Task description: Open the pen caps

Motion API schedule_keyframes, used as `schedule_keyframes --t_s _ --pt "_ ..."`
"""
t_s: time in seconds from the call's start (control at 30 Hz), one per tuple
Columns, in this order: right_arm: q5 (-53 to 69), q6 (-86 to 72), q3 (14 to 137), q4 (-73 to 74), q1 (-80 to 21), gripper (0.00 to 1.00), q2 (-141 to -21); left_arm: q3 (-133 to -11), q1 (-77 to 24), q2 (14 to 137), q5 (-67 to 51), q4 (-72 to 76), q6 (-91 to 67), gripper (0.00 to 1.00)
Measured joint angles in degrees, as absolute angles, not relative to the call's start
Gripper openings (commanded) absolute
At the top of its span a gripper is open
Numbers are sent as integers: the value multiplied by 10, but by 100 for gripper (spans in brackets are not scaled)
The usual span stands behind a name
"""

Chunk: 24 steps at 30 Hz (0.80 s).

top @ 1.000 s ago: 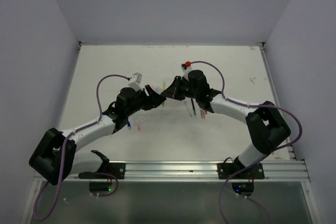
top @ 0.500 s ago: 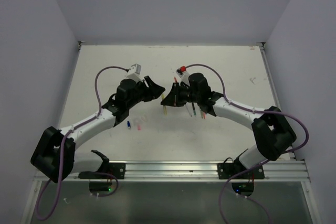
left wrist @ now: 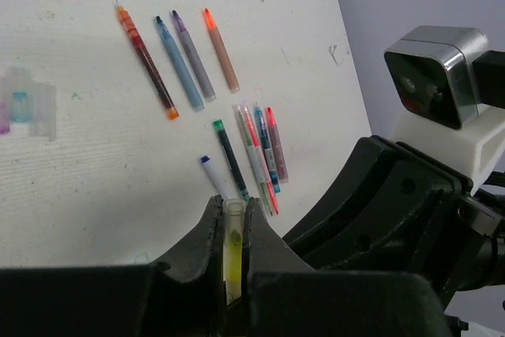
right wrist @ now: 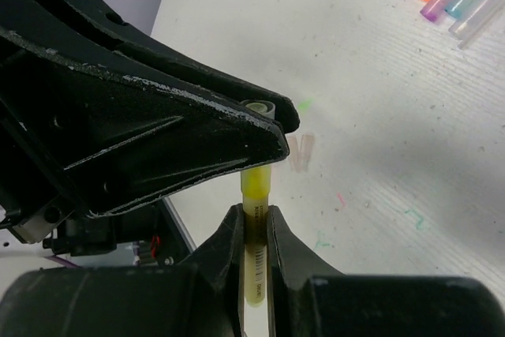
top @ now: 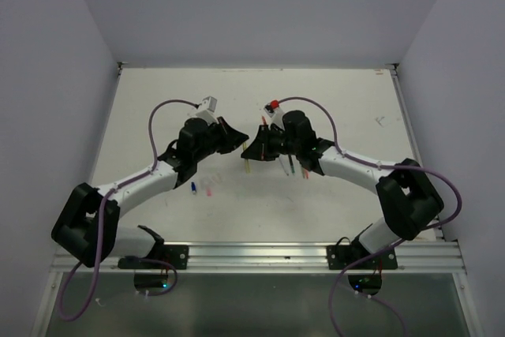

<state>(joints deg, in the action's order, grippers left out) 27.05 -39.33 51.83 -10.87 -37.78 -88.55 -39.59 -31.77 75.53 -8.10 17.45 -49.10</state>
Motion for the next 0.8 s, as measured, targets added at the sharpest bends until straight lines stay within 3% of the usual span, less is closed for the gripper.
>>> schedule_keyframes --t_s 0.2,0.37,0.47,0.6,0.8 --pt "179 -337 554 -28 -407 0 -890 -422 -316 787 -79 148 -502 0" --pt "-112 -240 621 53 -508 0 -894 -505 -283 823 -100 63 -510 0" --pt "-221 -189 631 92 -567 0 -902 -546 -230 836 -106 46 -516 0" --pt "-244 -156 616 126 -601 0 -916 -571 -149 840 -108 67 -518 0" --pt "-181 -155 620 139 -534 0 -934 -571 -126 842 -118 69 -491 0"
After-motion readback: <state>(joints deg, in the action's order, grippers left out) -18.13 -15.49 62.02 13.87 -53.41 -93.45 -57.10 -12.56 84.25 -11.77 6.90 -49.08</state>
